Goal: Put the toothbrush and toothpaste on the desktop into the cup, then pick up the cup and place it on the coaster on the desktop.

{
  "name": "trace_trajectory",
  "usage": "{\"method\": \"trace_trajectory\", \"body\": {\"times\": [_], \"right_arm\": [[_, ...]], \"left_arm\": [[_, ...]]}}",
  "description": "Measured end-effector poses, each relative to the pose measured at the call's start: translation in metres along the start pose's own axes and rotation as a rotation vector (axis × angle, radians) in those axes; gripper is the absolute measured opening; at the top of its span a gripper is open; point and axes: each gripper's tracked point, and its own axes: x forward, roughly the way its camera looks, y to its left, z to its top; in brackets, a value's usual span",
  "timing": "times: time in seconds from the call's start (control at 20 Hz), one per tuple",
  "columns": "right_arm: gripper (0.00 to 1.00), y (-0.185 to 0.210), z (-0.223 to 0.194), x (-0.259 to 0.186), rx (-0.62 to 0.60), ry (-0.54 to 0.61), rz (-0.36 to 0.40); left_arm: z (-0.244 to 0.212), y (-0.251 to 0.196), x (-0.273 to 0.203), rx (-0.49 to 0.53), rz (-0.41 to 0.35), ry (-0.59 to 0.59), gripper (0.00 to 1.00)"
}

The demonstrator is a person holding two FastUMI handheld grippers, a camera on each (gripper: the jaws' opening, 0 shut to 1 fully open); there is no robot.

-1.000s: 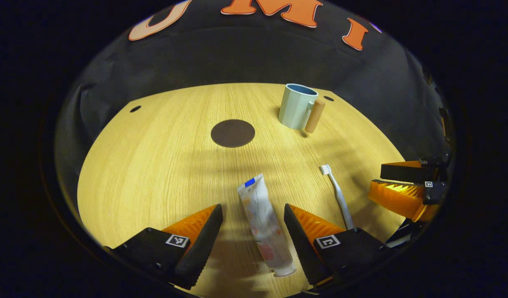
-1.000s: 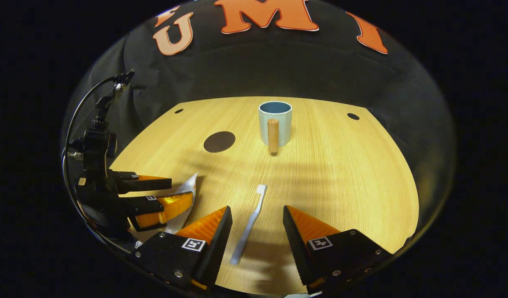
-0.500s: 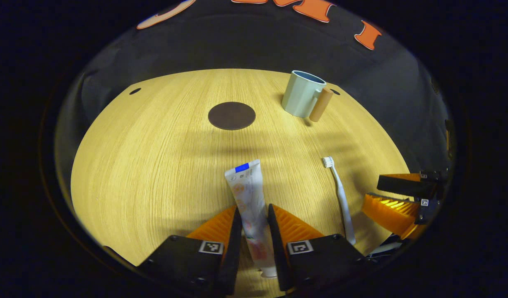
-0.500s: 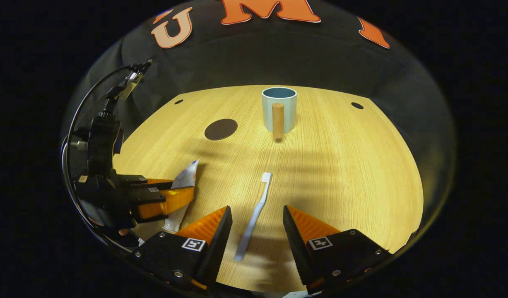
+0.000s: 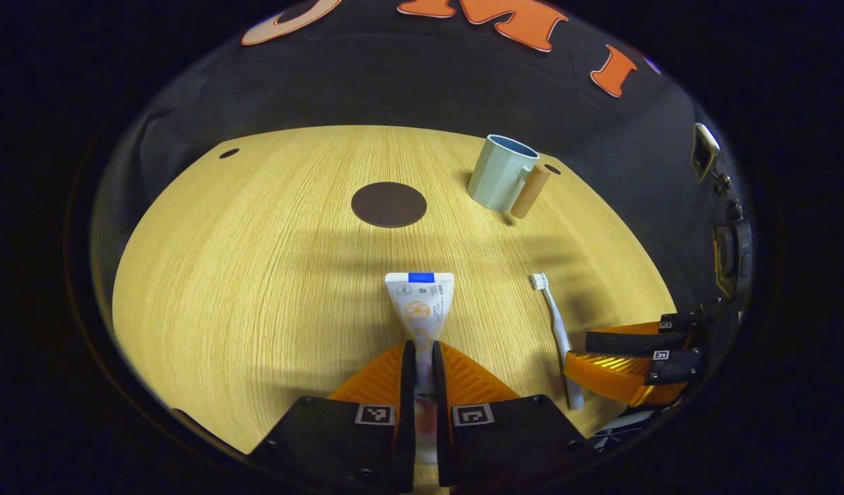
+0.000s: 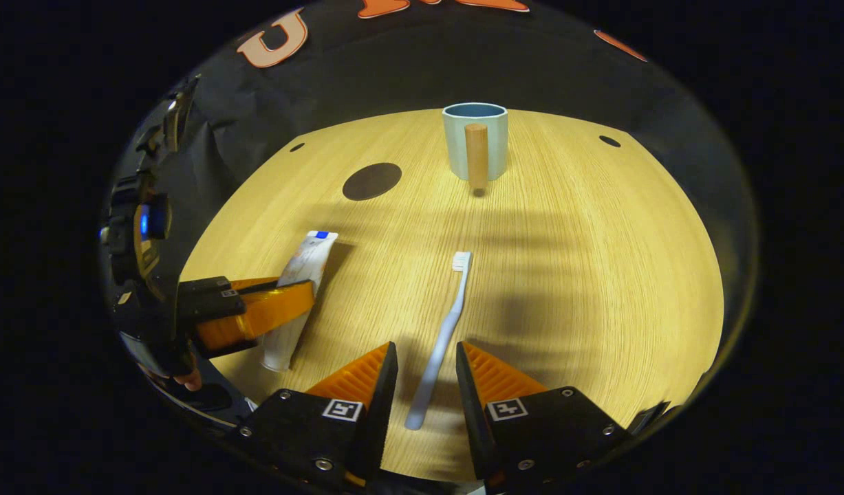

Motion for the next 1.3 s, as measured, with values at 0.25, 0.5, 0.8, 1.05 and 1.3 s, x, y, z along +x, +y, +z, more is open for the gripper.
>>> {"method": "trace_trajectory", "body": {"times": [0.25,0.5,0.8,1.05,1.3], "right_arm": [[0.44,-0.008,-0.006,0.013,0.023,0.032,-0.004],[0.19,-0.026,-0.002,0.015,0.042,0.017,-0.025],[0.05,-0.027,0.014,0.006,0.026,-0.054,-0.007],[0.05,-0.03,0.038,-0.013,0.027,-0.153,0.021],[0.04,-0.031,0.062,-0.029,0.036,-0.267,0.044]], "left_arm": [[0.001,0.002,0.005,-0.011,0.018,-0.022,0.17],[0.009,0.012,-0.004,-0.02,0.036,-0.048,0.16],[0.008,0.009,-0.005,-0.028,0.047,-0.052,0.16],[0.011,0.008,-0.009,-0.021,0.059,-0.07,0.18],[0.012,0.007,-0.013,-0.008,0.069,-0.096,0.16]]}}
